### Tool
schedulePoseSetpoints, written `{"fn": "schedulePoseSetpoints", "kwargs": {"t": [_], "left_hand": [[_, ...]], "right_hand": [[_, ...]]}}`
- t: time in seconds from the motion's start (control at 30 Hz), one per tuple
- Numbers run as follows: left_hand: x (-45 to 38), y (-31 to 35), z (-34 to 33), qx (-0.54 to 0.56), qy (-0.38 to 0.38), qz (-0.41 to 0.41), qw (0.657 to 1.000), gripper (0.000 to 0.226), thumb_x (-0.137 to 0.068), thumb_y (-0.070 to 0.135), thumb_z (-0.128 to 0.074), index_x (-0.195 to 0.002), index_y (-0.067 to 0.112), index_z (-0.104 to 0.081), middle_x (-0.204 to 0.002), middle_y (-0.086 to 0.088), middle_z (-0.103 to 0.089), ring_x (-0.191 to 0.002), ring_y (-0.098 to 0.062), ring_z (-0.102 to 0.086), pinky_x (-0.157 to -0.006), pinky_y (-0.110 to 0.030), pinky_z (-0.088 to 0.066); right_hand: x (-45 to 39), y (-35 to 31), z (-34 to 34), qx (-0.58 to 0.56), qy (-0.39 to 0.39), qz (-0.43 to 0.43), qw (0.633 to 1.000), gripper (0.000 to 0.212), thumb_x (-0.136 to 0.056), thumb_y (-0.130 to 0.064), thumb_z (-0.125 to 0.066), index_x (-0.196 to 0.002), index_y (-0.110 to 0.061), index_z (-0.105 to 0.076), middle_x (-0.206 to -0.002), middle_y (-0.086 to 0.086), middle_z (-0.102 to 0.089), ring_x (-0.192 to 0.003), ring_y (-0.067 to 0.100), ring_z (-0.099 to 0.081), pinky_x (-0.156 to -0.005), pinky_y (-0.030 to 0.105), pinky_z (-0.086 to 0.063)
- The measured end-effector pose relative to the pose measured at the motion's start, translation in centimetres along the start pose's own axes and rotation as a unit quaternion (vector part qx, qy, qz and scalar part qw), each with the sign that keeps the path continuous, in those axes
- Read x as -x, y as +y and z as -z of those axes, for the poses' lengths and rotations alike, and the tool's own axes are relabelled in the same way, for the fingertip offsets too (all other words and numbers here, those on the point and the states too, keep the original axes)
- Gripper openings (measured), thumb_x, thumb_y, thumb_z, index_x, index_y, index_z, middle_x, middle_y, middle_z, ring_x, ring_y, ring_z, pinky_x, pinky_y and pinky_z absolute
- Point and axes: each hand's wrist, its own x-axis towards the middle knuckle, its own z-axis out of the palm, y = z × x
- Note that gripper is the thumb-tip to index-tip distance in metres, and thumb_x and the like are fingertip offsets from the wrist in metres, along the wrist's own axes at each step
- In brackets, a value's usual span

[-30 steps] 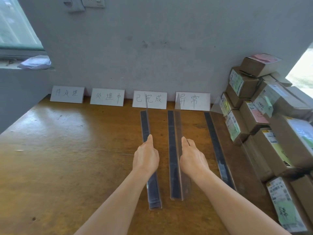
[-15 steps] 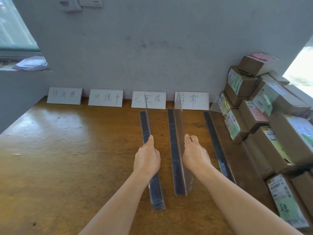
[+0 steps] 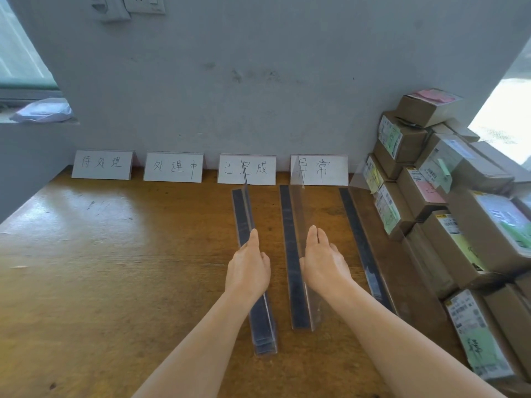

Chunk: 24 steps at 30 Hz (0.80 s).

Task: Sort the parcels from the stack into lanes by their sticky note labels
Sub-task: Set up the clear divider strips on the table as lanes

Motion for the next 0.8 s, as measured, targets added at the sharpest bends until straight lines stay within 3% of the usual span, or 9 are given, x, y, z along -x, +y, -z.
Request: {"fn": "schedulePoseSetpoints", "kwargs": {"t": [0.13, 0.37, 0.53, 0.63, 0.8], "left_hand": [[0.1, 0.4, 0.0, 0.004, -0.004, 0.005, 1.0, 0.062, -0.098, 0.021, -0.045, -0.151, 0.022, -0.014, -0.101, 0.005, -0.057, -0.083, -0.008, -0.058, -0.073, -0.026, -0.051], [0.1, 0.8, -0.3, 0.0, -0.004, 0.014, 1.0, 0.057, -0.098, 0.023, -0.046, -0.15, 0.02, -0.021, -0.12, -0.004, -0.061, -0.1, -0.017, -0.061, -0.087, -0.034, -0.053], [0.2, 0.3, -0.1, 0.067, -0.028, 0.025, 0.997, 0.053, -0.1, 0.024, -0.045, -0.149, 0.024, -0.026, -0.131, -0.002, -0.057, -0.098, -0.015, -0.064, -0.08, -0.029, -0.056], [0.1, 0.1, 0.0, 0.088, -0.043, 0.051, 0.994, 0.052, -0.1, 0.027, -0.043, -0.149, 0.028, -0.026, -0.137, 0.0, -0.053, -0.107, -0.015, -0.061, -0.075, -0.018, -0.05], [1.1, -0.5, -0.2, 0.133, -0.029, 0.091, 0.987, 0.05, -0.101, 0.025, -0.041, -0.148, 0.03, -0.025, -0.145, 0.005, -0.044, -0.127, -0.012, -0.046, -0.085, -0.015, -0.035]], "right_hand": [[-0.1, 0.3, 0.0, -0.015, -0.013, 0.0, 1.0, 0.08, -0.095, -0.027, -0.053, -0.151, -0.01, 0.002, -0.159, 0.009, -0.004, -0.138, 0.032, -0.027, -0.102, 0.039, -0.039], [0.1, 1.0, 0.1, -0.037, -0.002, 0.026, 0.999, 0.085, -0.093, -0.037, -0.054, -0.15, -0.012, 0.003, -0.159, 0.008, -0.003, -0.144, 0.027, -0.014, -0.109, 0.038, -0.03], [0.3, 0.9, 0.2, -0.044, 0.042, 0.089, 0.994, 0.079, -0.094, -0.042, -0.049, -0.151, -0.014, -0.002, -0.159, 0.006, -0.008, -0.146, 0.021, -0.006, -0.113, 0.033, -0.012], [0.3, 0.3, 0.1, -0.057, 0.054, 0.131, 0.988, 0.075, -0.094, -0.041, -0.05, -0.151, -0.017, -0.007, -0.157, 0.003, -0.017, -0.145, 0.02, -0.012, -0.112, 0.033, -0.015], [0.8, -1.0, -0.5, -0.1, 0.022, 0.194, 0.976, 0.068, -0.095, -0.04, -0.048, -0.15, -0.02, -0.015, -0.155, -0.001, -0.024, -0.143, 0.019, -0.019, -0.109, 0.034, -0.024]]}}
